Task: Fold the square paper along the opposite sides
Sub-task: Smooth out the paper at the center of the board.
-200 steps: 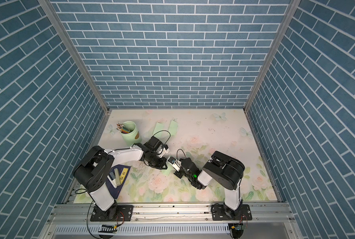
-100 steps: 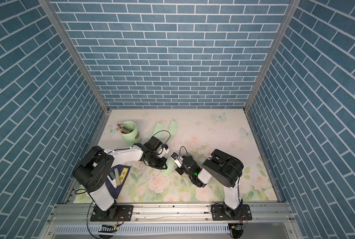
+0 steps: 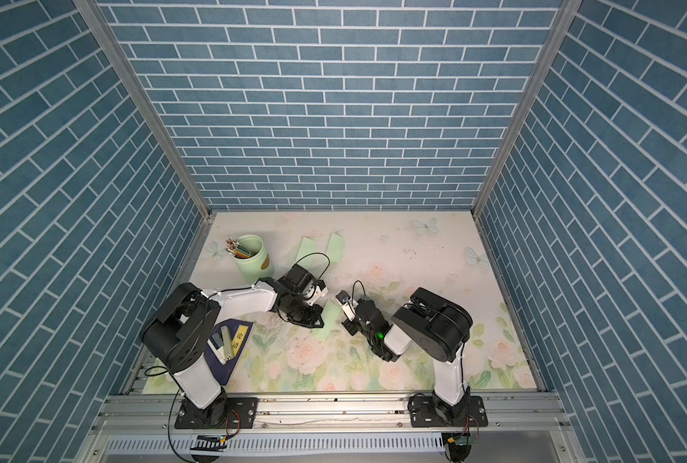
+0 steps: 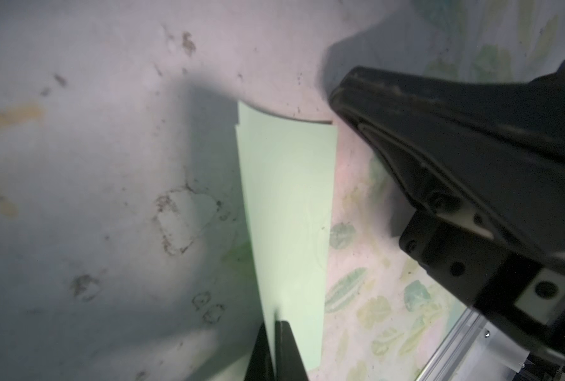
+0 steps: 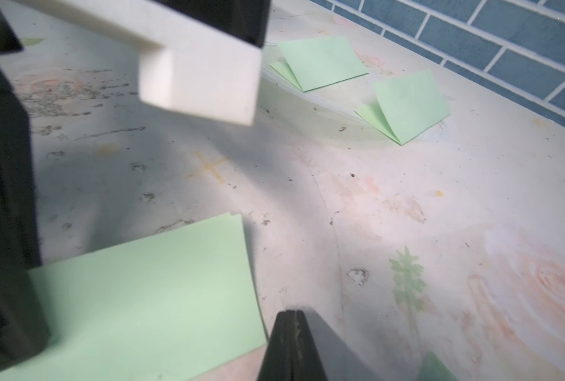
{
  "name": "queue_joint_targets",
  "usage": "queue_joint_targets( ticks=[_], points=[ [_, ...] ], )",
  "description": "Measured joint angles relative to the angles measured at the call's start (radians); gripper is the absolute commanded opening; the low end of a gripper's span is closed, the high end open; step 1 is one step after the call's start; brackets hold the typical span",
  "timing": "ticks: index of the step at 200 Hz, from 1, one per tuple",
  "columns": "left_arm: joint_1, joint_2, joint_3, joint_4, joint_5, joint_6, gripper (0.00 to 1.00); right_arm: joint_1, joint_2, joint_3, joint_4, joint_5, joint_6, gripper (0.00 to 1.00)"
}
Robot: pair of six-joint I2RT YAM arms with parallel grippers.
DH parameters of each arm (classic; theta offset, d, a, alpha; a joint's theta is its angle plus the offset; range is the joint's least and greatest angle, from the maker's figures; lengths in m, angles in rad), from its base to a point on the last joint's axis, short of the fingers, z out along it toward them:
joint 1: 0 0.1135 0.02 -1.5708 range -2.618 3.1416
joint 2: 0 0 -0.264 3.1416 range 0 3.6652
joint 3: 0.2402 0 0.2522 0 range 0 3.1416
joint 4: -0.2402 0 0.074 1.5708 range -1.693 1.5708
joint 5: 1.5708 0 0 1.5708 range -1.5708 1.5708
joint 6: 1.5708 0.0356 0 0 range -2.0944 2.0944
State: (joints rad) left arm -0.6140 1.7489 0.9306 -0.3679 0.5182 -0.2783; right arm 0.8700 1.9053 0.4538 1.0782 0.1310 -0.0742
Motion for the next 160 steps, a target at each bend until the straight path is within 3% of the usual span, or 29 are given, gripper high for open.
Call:
queue_joint_targets(
  ticks=[88,160],
  points=[
    [0.000,0.000,0.000,0.000,0.000,0.001,0.00,0.003,-0.135,-0.006,-0.178,0.007,-0.012,0.00],
    [0.000,0.000,0.000,0.000,0.000,0.002,0.00,0.084,-0.071,0.051,-0.158,-0.004,-0.011,0.00]
  ],
)
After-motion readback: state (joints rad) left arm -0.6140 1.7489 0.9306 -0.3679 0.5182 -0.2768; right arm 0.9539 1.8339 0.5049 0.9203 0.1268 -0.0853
